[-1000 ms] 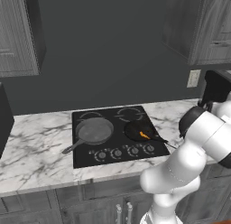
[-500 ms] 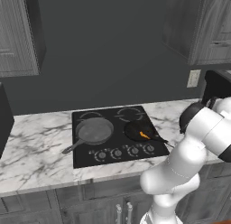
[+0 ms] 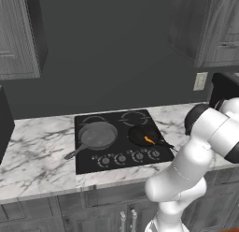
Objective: Place both pans onto different burners. Then place the mushroom and the shrimp on different pans.
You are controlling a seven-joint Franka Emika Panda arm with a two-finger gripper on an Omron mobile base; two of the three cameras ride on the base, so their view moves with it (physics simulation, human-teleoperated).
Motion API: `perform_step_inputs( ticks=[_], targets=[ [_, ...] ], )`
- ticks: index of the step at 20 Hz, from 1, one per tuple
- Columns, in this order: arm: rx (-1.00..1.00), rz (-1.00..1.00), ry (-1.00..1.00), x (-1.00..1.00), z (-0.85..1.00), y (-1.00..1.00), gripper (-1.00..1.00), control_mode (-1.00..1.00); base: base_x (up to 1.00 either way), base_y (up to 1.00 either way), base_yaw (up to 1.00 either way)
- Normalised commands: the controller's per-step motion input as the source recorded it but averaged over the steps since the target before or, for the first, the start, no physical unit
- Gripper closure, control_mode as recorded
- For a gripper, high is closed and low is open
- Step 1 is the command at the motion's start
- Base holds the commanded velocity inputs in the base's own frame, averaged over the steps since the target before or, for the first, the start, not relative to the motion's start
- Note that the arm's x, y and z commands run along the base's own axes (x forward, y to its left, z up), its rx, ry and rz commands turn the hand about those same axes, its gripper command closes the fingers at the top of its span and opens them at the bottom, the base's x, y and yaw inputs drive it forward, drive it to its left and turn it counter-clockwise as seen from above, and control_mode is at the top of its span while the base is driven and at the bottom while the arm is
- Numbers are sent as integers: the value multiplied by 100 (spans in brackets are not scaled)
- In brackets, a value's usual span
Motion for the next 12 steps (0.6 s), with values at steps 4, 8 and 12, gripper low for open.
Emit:
perform_step_inputs(
  ticks=[4,8,12],
  targets=[
    [0,0,0,5,-16,0,-100,-100,0,0,0],
    [0,0,0,4,-21,0,-100,-100,0,0,0],
    [0,0,0,0,-23,0,-100,-100,0,0,0]
  ],
)
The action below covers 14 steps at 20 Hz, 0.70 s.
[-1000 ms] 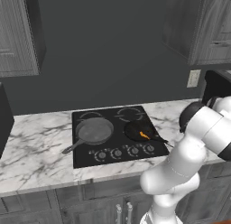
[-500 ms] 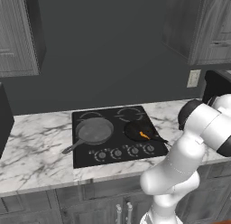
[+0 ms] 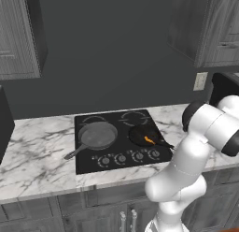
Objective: Place both pans onto different burners. Then place the mushroom and the shrimp on different pans.
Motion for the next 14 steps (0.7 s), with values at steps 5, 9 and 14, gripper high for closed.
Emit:
perform_step_inputs(
  ticks=[5,9,14],
  targets=[
    [0,0,0,0,-21,0,-100,-100,0,0,0],
    [0,0,0,0,-25,-3,-100,-100,0,0,0],
    [0,0,0,2,-24,-8,-100,-100,0,0,0]
  ],
)
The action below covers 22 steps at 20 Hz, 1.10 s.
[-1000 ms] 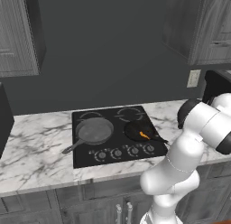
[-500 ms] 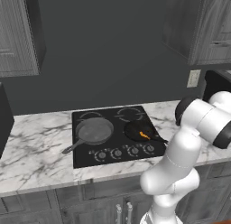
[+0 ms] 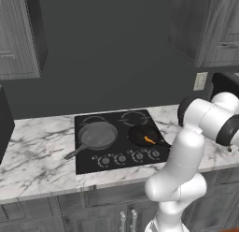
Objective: Place both pans onto different burners. Then place the mushroom and the shrimp on different pans.
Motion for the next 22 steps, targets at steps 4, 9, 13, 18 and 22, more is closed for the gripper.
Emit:
perform_step_inputs(
  ticks=[4,9,13,18,22],
  targets=[
    [0,0,0,9,-16,-3,-100,-100,0,0,0],
    [0,0,0,16,-7,-2,-100,-100,0,0,0],
    [0,0,0,15,-8,-17,-100,-100,0,0,0],
    [0,0,0,15,-14,-15,-100,-100,0,0,0],
    [0,0,0,14,-21,-7,-100,-100,0,0,0]
  ],
)
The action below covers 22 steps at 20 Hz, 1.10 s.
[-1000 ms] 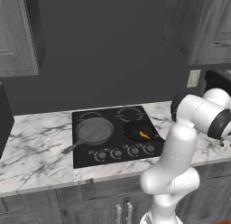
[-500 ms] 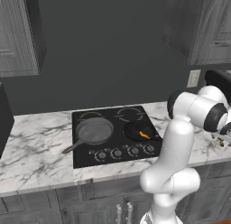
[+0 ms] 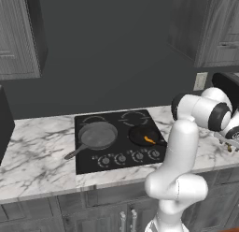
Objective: Place both pans onto different burners. Then place the mushroom and the shrimp on different pans.
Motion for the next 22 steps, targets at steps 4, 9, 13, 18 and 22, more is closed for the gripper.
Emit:
perform_step_inputs(
  ticks=[4,9,13,18,22],
  targets=[
    [0,0,0,7,-24,-4,-100,-100,0,0,0],
    [0,0,0,0,-20,0,-100,-100,0,0,0],
    [-1,0,0,0,-34,0,100,-100,0,0,0],
    [0,0,0,0,-14,0,100,-100,0,0,0],
    [0,0,0,0,-10,0,100,-100,0,0,0]
  ],
)
